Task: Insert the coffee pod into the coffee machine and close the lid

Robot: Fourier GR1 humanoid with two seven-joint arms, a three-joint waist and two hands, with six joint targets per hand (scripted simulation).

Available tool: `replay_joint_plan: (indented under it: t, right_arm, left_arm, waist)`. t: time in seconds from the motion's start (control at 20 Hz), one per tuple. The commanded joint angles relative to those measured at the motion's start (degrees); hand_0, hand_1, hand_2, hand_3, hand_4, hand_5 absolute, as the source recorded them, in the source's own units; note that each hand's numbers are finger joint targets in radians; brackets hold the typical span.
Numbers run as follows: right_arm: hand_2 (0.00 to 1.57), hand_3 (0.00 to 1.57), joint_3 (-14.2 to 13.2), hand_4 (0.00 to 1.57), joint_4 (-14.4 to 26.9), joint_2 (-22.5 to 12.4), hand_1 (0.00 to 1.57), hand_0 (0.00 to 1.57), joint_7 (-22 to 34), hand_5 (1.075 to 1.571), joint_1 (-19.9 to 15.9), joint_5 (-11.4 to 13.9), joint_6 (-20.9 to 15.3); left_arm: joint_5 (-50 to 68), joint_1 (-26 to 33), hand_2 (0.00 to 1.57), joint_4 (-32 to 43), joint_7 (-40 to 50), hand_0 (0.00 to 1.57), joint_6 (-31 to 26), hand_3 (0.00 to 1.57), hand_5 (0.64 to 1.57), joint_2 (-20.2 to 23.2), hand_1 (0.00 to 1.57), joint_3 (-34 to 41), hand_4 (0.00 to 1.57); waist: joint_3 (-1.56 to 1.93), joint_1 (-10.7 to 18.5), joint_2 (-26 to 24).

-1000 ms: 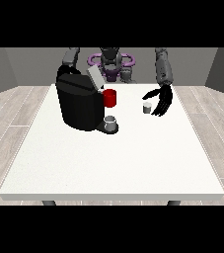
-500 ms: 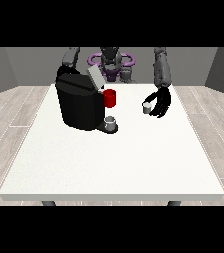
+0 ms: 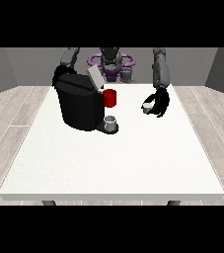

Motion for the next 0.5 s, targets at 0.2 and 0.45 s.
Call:
replay_joint_plan:
  t: [0.2,0.45]
  right_arm:
    - [0.0,0.0,-0.79,0.45,4.54,1.37,0.0,0.0,-3.26,1.571,0.23,0.25,-1.42]
    - [0.0,0.0,-1.88,0.5,7.49,0.47,0.0,0.0,-2.57,1.571,-0.25,-0.53,-0.54]
  left_arm:
    - [-2.66,-2.24,1.43,0.37,-2.16,1.32,-1.77,1.41,1.571,-0.98,1.32,-1.56,0.55]
    - [-1.08,-7.83,1.42,-2.69,-0.54,1.4,-7.3,1.36,1.571,-1.98,1.4,-1.39,0.6]
  waist:
    - [-0.17,1.84,-1.0]
    - [-0.16,1.41,-3.72]
